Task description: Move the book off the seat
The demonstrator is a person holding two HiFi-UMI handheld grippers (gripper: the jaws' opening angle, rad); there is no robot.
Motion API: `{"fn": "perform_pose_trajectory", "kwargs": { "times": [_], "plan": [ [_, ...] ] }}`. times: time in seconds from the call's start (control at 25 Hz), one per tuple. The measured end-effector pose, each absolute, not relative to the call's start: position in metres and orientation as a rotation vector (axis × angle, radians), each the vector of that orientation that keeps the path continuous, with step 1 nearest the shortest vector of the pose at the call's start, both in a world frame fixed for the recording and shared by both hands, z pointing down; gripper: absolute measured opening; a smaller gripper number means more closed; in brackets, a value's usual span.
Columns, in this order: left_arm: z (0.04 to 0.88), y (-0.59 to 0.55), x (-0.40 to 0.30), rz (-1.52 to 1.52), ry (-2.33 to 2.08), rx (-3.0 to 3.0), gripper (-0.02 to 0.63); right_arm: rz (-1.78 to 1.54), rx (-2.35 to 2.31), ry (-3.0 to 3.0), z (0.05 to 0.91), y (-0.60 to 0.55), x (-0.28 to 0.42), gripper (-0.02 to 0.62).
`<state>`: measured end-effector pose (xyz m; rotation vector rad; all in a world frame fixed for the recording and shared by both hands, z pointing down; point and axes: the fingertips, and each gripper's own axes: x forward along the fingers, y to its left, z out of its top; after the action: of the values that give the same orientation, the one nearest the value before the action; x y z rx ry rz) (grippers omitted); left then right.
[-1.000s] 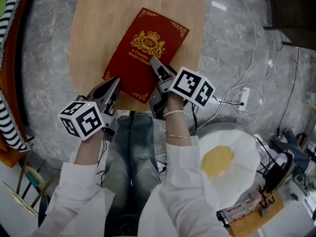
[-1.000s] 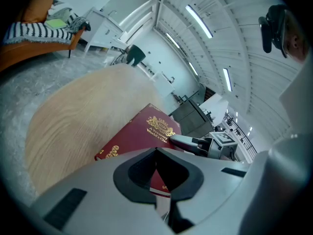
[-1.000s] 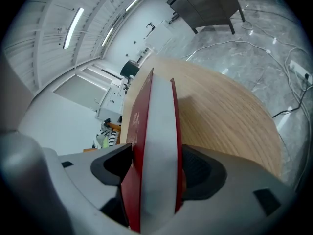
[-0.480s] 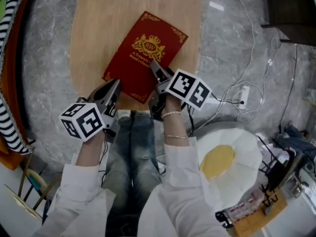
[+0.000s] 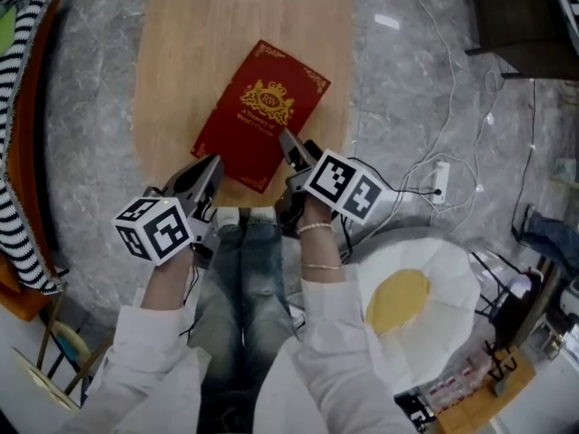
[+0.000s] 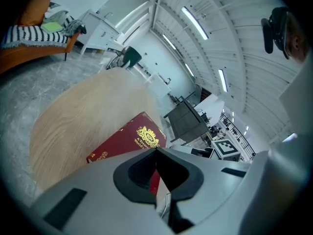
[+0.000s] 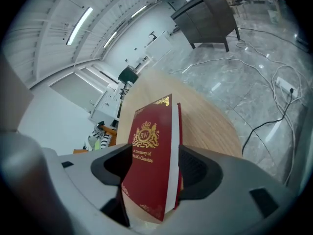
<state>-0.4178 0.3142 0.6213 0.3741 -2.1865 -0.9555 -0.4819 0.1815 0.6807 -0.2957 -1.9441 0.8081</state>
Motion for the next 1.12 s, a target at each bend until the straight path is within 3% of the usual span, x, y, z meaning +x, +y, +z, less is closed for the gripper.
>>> {"fn": "perform_pose_trajectory", "kwargs": {
  "times": [0.44,0.68,0.96,1.12],
  "plan": [
    [0.520,0.297,-0.424,-0.813,-2.245,0.542,0.006,0.853,-0.507,-1.998,0.556,0.204,-0.456,0.245],
    [0.449,0.297,-0.424,-0.693,-2.270,0.630,0.006,0.773,-0.568,-2.040,0.479,0.209,-0.441,0.136],
    [0.376,0.290,-0.435,-0.650,-2.338,0.692,0.006,0.754,-0.649,-2.174,0.396,0.201,-0.464,0.113],
    [0.336,0.281,-0.422,-0.657,-2.354,0.731,0.006,0.741,-0.700,-2.277,0.341,0.194,-0.459,0.053]
  ]
}}
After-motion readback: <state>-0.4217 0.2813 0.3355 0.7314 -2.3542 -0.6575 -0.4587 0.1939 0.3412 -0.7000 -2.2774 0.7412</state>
